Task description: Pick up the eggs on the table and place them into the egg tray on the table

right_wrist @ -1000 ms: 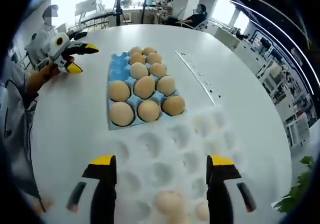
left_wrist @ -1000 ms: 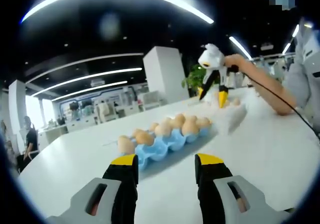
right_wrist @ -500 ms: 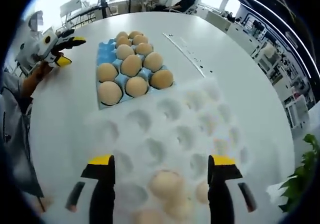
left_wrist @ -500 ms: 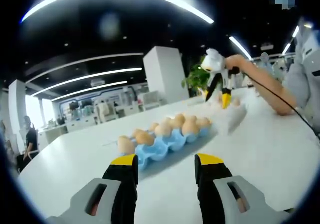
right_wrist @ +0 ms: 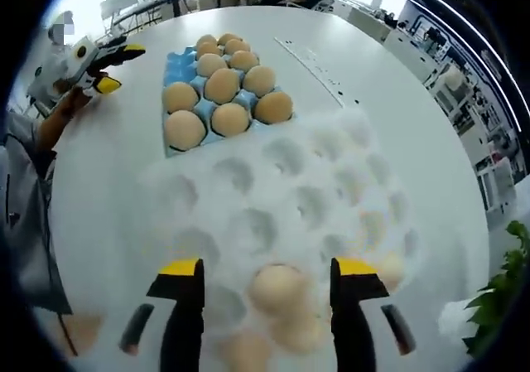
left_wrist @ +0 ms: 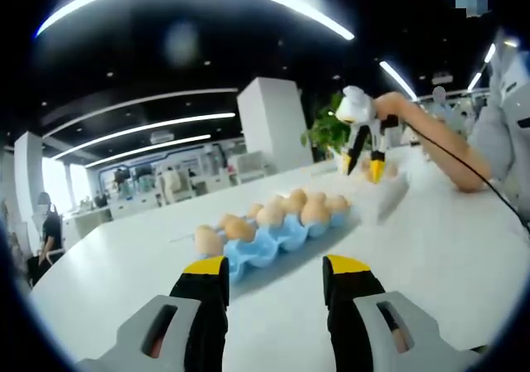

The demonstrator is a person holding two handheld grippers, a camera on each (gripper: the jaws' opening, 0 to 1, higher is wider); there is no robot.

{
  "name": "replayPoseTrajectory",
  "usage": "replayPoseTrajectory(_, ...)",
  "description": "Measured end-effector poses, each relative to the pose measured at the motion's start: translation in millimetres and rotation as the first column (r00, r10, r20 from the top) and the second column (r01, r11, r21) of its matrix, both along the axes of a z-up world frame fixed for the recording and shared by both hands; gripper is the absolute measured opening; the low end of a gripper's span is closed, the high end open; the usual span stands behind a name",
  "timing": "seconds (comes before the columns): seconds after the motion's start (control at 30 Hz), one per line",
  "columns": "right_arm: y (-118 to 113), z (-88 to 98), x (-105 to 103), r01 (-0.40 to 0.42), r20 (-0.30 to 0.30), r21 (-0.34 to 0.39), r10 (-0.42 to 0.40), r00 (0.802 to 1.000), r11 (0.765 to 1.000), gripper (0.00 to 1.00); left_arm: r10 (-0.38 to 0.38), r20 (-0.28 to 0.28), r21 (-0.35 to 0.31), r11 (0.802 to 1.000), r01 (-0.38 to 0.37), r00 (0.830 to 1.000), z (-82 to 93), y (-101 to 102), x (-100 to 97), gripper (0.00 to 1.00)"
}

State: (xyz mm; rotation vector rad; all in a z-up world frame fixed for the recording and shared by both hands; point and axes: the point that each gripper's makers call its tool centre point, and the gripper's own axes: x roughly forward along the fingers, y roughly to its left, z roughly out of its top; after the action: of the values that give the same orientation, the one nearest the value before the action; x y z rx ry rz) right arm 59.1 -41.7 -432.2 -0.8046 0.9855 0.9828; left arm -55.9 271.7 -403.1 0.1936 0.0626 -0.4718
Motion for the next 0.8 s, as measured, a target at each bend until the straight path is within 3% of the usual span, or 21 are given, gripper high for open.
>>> replayPoseTrajectory(0.13,-11,-4.1,-1,0.027,-0.021,-0.031,-0.028,0.999,0.999,0.59,-0.001,0.001,0.0,1.0,0.001,1.0,0.2,0,0.0,0.46)
replayPoseTrajectory(0.53,-8,-4.5,-10,0.047,-0.067,-0.013,-0.048,0.997,0.999,0.47,0.0,0.001,0.002,1.0,0.0,1.0,0.0,0,0.3,0.46)
replayPoseTrajectory(0.63,-11,-0.6,-9,0.057,-0.057,-0.01,-0.057,0.997,0.998,0.47,-0.001,0.001,0.002,1.0,0.001,1.0,0.2,0,0.0,0.46)
replayPoseTrajectory(0.67,-13,0.2,-8,0.062,-0.046,-0.021,-0.063,0.997,0.998,0.42,-0.001,0.001,0.001,1.0,0.001,1.0,0.4,0,0.0,0.46)
replayPoseTrajectory(0.7,-21,2.1,-1,0.042,-0.001,-0.063,-0.042,0.999,0.997,0.39,-0.001,0.002,0.002,1.0,0.001,1.0,0.5,0,0.0,0.46)
replayPoseTrajectory(0.8,-24,1.7,1,0.07,0.004,-0.058,-0.069,0.998,0.996,0.4,-0.001,0.003,0.003,1.0,0.001,1.0,0.8,0,-0.2,0.46)
